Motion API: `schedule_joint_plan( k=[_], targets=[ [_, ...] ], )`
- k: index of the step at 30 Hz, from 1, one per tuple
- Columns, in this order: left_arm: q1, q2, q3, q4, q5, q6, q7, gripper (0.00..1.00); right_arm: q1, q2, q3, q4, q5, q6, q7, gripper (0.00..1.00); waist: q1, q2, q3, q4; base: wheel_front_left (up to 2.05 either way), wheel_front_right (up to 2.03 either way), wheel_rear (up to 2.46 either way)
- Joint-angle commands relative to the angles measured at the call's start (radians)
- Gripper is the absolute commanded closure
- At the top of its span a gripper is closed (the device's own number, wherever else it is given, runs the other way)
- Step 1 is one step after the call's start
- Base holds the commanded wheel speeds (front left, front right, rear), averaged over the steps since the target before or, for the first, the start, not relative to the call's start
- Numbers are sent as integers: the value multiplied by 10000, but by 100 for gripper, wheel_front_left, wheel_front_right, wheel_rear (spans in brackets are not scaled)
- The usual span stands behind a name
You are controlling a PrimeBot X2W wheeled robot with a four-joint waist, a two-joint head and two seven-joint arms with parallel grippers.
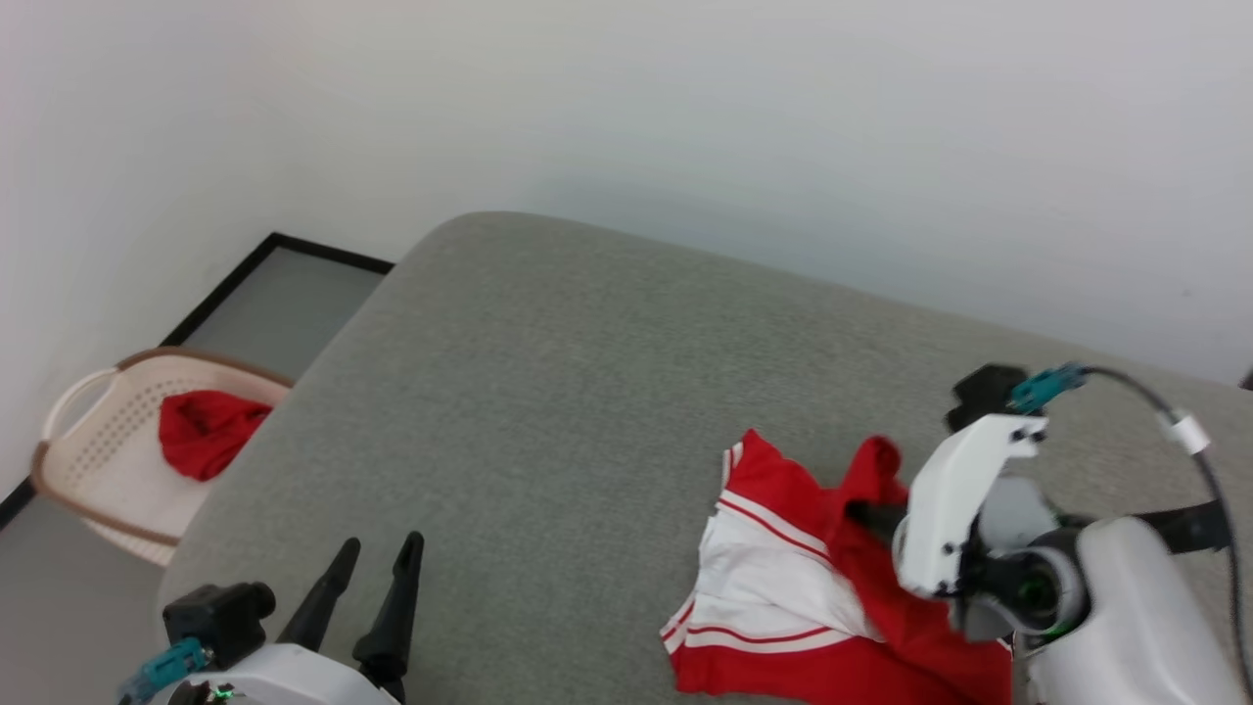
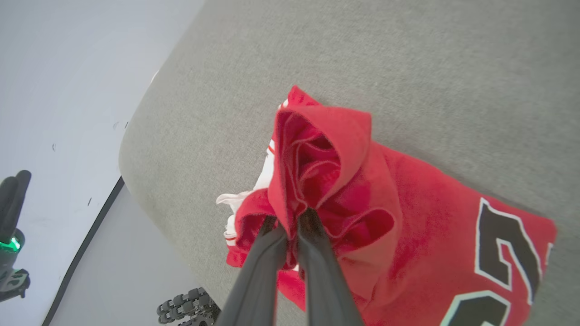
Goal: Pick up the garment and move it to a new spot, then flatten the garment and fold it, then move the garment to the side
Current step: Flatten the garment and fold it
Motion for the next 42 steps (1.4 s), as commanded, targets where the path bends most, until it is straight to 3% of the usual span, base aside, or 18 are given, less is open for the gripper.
schedule_joint_plan(
  k=[1,8,10,11,19,27,34,42],
  targets=[
    [-75,-24,-11,58,11,-79,-58,0,-90,43,230,312,158,-13,-214,100,0,0,17,276,0,0,0],
    [-144,-126,-11,276,-36,-138,-115,0,-395,38,1134,1782,78,-13,-1023,100,0,0,47,428,0,0,0],
    [-134,-131,8,318,-59,-165,-143,0,-581,42,1320,2021,55,-15,-1252,21,0,0,44,413,0,0,0],
    [-129,-125,18,339,-63,-170,-147,0,-667,43,1405,2099,141,-13,-1338,0,0,0,38,394,0,0,0],
    [30,-40,178,377,-68,-109,-249,0,-1286,43,1910,1889,455,-13,-1728,0,0,0,-51,-66,0,0,0],
    [185,70,381,218,26,-90,-357,0,-948,-452,2220,103,794,-13,-1962,0,0,0,-112,-803,0,0,0],
    [331,140,479,106,308,-34,-423,0,-297,-1862,2757,-1800,1039,-13,-3067,0,0,0,-112,-1579,0,0,0],
    [380,92,553,52,881,-109,-492,0,708,-3654,3290,-2798,167,-13,-6602,0,0,0,-132,-2356,0,0,0]
  ],
)
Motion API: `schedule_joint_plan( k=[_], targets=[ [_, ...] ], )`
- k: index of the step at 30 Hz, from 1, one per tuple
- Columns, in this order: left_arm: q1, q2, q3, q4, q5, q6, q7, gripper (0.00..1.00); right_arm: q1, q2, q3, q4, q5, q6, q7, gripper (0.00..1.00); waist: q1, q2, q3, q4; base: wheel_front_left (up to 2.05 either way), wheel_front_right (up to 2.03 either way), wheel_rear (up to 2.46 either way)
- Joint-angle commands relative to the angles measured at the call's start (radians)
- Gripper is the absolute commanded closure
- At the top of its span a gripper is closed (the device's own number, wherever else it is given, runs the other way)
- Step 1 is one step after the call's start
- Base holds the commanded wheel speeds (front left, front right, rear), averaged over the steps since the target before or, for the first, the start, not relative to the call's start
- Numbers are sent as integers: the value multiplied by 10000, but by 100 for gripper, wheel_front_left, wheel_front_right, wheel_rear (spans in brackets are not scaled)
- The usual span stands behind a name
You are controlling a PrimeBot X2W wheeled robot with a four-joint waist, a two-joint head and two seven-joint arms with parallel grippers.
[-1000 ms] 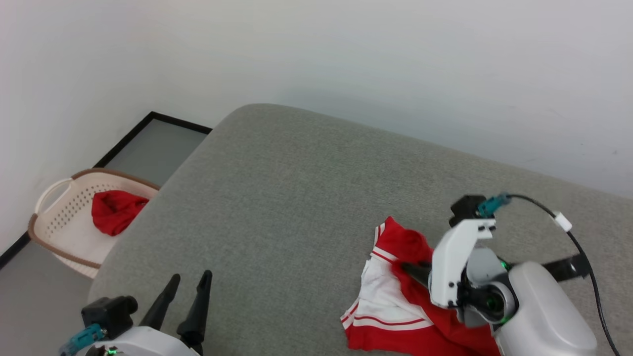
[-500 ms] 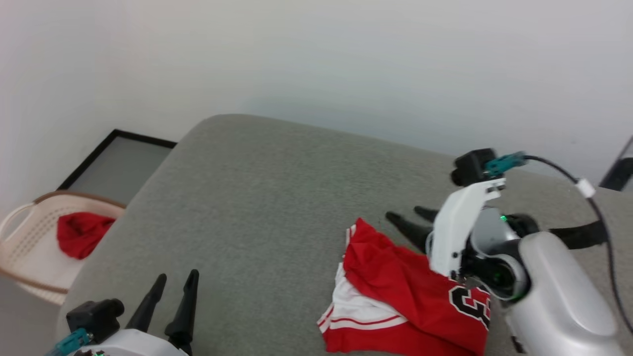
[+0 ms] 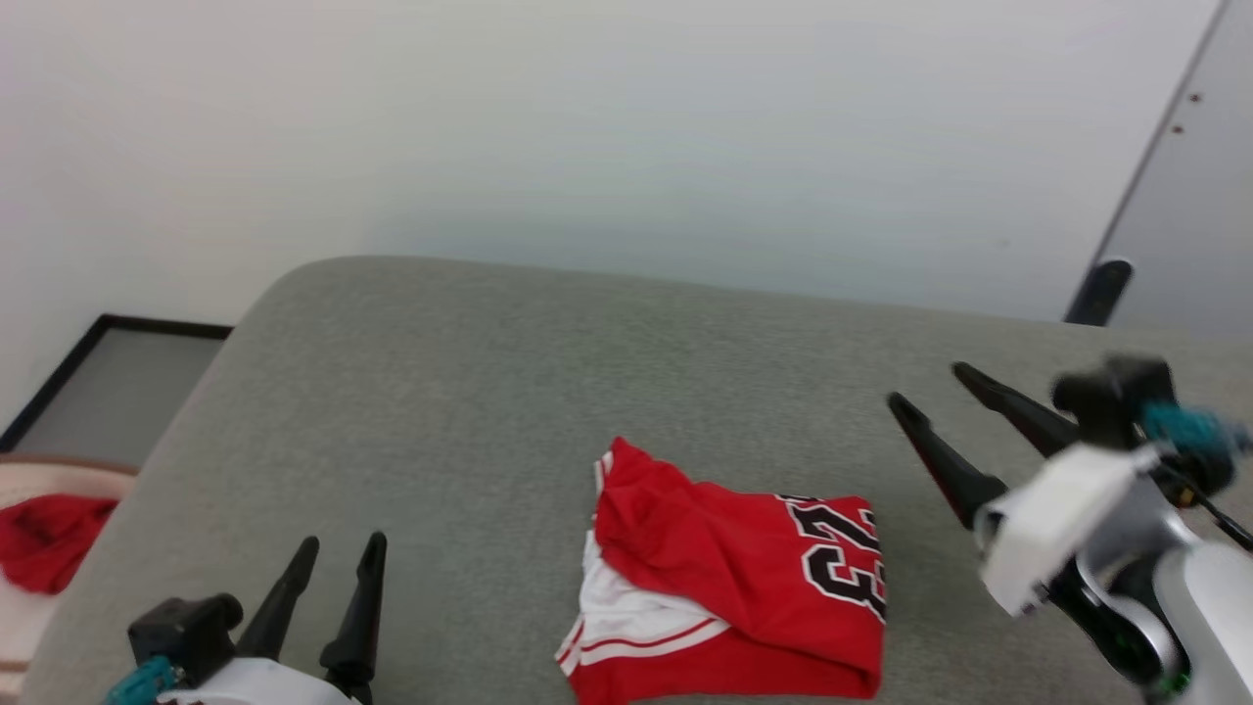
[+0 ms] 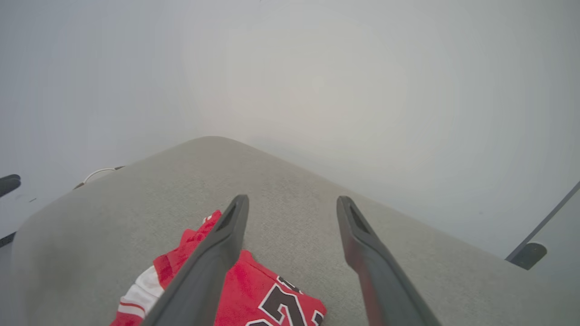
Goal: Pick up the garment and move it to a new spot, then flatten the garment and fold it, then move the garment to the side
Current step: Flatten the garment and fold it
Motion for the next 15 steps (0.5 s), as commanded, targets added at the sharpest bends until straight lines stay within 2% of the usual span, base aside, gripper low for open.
schedule_joint_plan(
  k=[1,7,9,15],
  targets=[
    [124,-48,26,4,199,-30,-34,0,399,-259,52,-7,-386,-13,-965,0,0,0,-33,-433,0,0,0],
    [285,-124,115,76,506,-107,-47,0,1660,-307,-744,381,-1331,-15,-3519,0,0,0,-106,-843,0,0,0],
    [317,-140,144,90,550,-110,-50,0,1904,-261,-924,470,-1512,-13,-3792,0,0,0,-114,-893,0,0,0],
    [512,-308,424,32,928,-207,-37,0,3176,459,-2055,758,-2158,-15,-4723,0,0,0,-135,-1064,0,0,0]
  ],
)
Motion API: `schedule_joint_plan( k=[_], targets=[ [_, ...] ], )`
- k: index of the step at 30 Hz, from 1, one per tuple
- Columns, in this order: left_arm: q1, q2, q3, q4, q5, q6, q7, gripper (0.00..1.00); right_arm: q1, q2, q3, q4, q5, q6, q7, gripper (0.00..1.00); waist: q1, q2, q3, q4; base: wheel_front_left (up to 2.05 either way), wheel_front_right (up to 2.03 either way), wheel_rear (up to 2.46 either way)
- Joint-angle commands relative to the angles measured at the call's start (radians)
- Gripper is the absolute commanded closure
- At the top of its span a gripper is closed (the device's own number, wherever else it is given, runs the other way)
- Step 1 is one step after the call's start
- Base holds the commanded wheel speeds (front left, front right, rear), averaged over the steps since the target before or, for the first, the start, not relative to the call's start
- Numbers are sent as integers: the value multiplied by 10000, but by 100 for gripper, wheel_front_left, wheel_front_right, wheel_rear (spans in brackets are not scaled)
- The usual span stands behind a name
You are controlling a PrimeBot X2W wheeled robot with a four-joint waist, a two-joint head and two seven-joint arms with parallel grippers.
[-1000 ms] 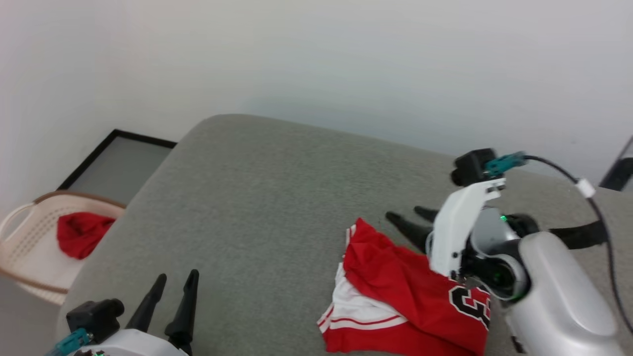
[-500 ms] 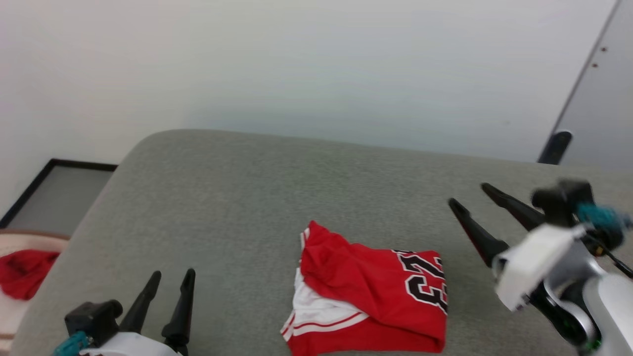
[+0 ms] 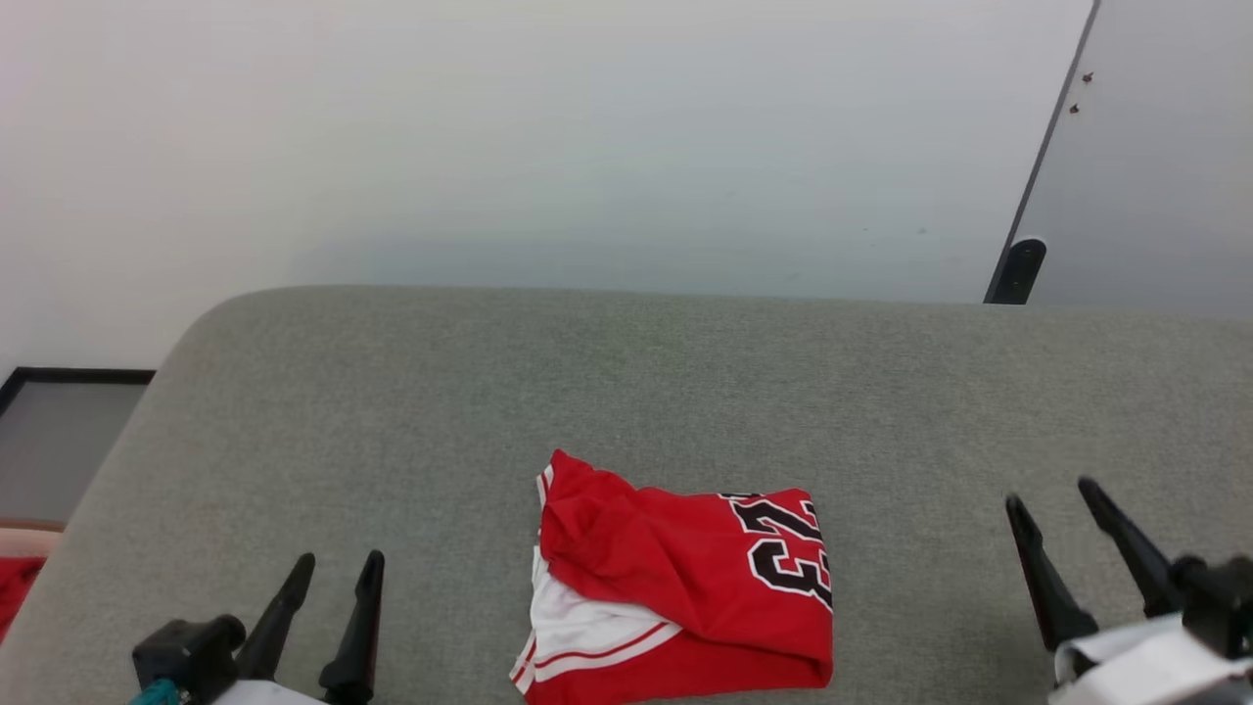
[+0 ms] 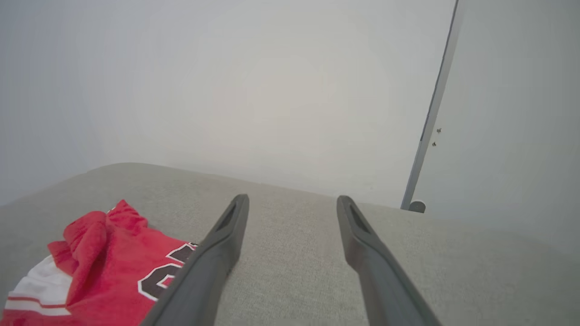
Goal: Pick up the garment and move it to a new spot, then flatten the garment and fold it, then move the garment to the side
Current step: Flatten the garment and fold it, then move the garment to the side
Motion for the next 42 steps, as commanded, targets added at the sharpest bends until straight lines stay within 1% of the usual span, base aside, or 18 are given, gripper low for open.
schedule_joint_plan(
  k=[1,3,8,13,17,22,27,29,33,38,42],
  targets=[
    [143,-41,66,-30,172,-58,7,0,222,82,-146,11,-135,-17,-92,0,0,0,-10,-30,0,0,0],
    [170,-103,169,-52,299,-94,6,0,465,285,-338,12,-270,-15,-160,0,0,0,-12,-42,0,0,0],
    [298,-249,404,-55,620,-210,5,0,692,475,-592,-112,-500,-17,-216,0,0,0,11,-79,0,0,0],
    [321,-378,540,-15,846,-329,5,0,679,546,-674,-155,-547,-17,-171,0,0,0,30,-47,0,0,0],
    [261,-465,641,48,1012,-342,4,0,623,579,-607,-196,-615,-17,-57,0,0,0,19,65,0,0,0],
    [203,-445,983,151,1207,-89,4,0,518,591,-289,-145,-559,-17,22,0,0,0,-59,476,0,0,0],
    [443,-398,1612,138,1204,226,4,0,359,665,50,-51,-508,-17,70,0,0,0,-182,960,0,0,0],
    [553,-382,1782,88,1232,272,4,0,299,672,126,-7,-491,-17,92,0,0,0,-209,1127,0,0,0],
    [724,-376,1858,23,1269,228,4,0,166,683,230,81,-472,-17,163,0,0,0,-269,1366,0,0,0],
    [585,-317,1748,-90,1326,219,96,0,-264,488,535,72,-418,-17,596,0,0,0,-262,1490,0,0,0],
    [312,-224,1552,-249,1426,186,351,0,-738,196,734,195,-155,-17,1463,0,0,0,-66,1544,0,0,0]
  ],
)
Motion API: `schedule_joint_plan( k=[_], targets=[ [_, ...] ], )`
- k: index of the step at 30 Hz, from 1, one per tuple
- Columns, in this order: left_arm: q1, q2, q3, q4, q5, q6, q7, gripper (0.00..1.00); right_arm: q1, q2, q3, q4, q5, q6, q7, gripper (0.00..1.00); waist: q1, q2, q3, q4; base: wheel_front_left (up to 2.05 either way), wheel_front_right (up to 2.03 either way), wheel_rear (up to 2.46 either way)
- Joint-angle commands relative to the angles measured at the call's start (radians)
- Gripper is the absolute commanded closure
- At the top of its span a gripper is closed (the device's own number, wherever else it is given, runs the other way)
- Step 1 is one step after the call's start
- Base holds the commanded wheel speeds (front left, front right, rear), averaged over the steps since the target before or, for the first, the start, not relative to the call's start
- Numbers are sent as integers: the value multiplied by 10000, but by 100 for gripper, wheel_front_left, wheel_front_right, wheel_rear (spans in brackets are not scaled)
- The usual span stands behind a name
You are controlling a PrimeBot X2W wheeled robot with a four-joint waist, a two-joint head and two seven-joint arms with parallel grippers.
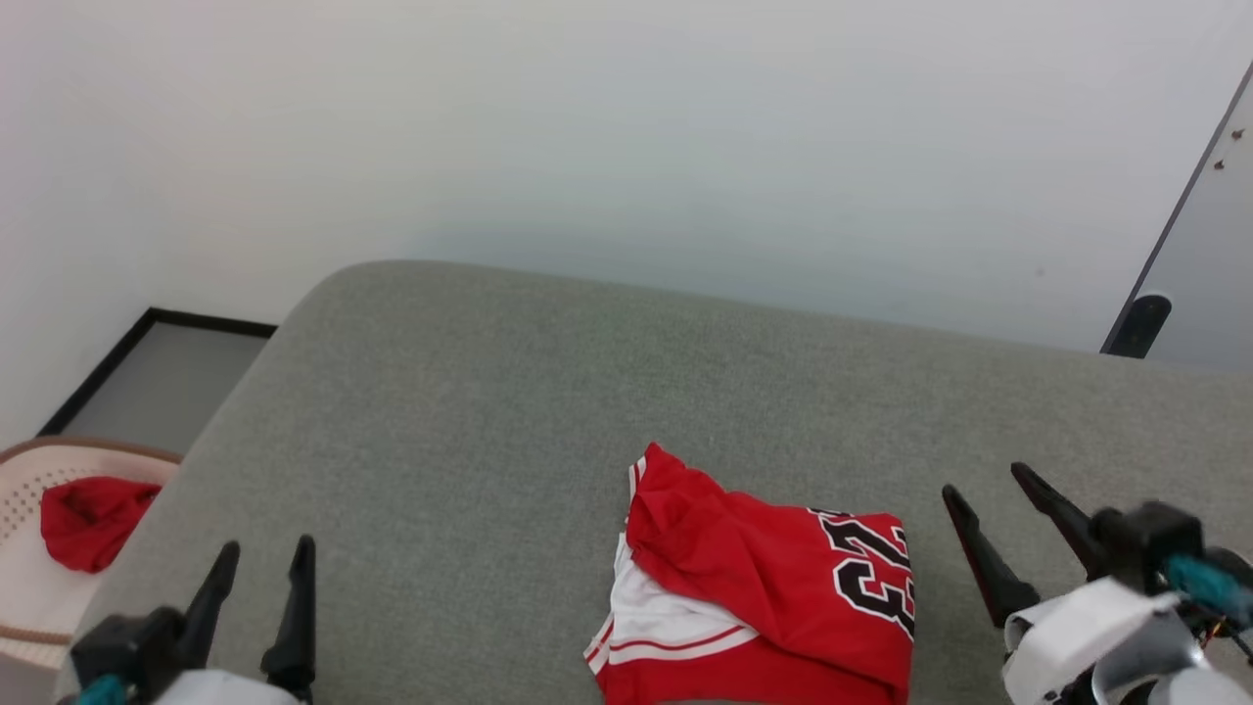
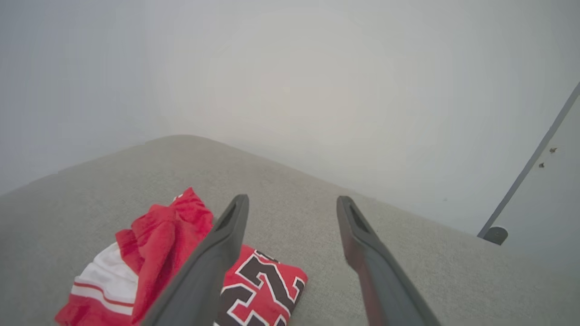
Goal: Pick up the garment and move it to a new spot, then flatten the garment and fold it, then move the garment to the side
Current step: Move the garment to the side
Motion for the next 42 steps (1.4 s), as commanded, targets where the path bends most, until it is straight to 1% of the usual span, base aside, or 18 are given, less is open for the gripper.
schedule_joint_plan(
  k=[1,4,8,12,14,17,26,27,28,32,35,42],
  targets=[
    [-190,25,-45,-52,67,12,72,0,-246,-189,143,114,136,-17,509,0,0,0,179,42,0,0,0],
    [-378,21,-141,-127,73,-9,198,0,-644,-472,296,325,531,-17,1565,0,0,0,469,94,0,0,0],
    [-617,-130,-331,-149,83,-83,216,0,-1139,-825,444,623,1156,-15,3103,0,0,0,971,244,0,0,0],
    [-945,-348,-456,-31,84,-126,103,0,-1497,-970,506,1033,1835,-17,4632,0,0,0,1568,441,0,0,0],
    [-1107,-455,-512,68,80,-178,59,0,-1656,-1011,544,1230,1963,-17,5305,0,0,0,1806,543,0,0,0],
    [-1340,-574,-585,210,104,-246,-16,0,-1832,-886,617,1456,2306,-15,6128,0,0,0,2088,686,0,0,0],
    [-1793,-817,-679,654,71,-453,-170,0,-1939,-441,910,2423,2807,-15,7862,0,0,0,2429,922,0,0,0],
    [-1820,-838,-678,697,60,-458,-184,0,-1974,-412,951,2510,2812,-15,7905,52,0,0,2437,934,0,0,0],
    [-1848,-860,-691,742,63,-475,-183,0,-2005,-385,973,2595,2846,-15,7970,100,0,0,2437,944,0,0,0],
    [-1905,-919,-729,854,72,-513,-215,0,-2070,-421,1160,2763,2906,-14,8085,100,0,0,2385,966,0,0,0],
    [-1896,-962,-755,961,72,-537,-227,0,-2249,-577,1112,2888,2946,-17,7990,100,0,0,2253,959,0,0,0],
    [-1675,-844,-734,1066,8,-486,-182,0,-2853,-988,1103,2836,2967,-18,7751,100,0,0,1746,793,0,0,0]
  ],
)
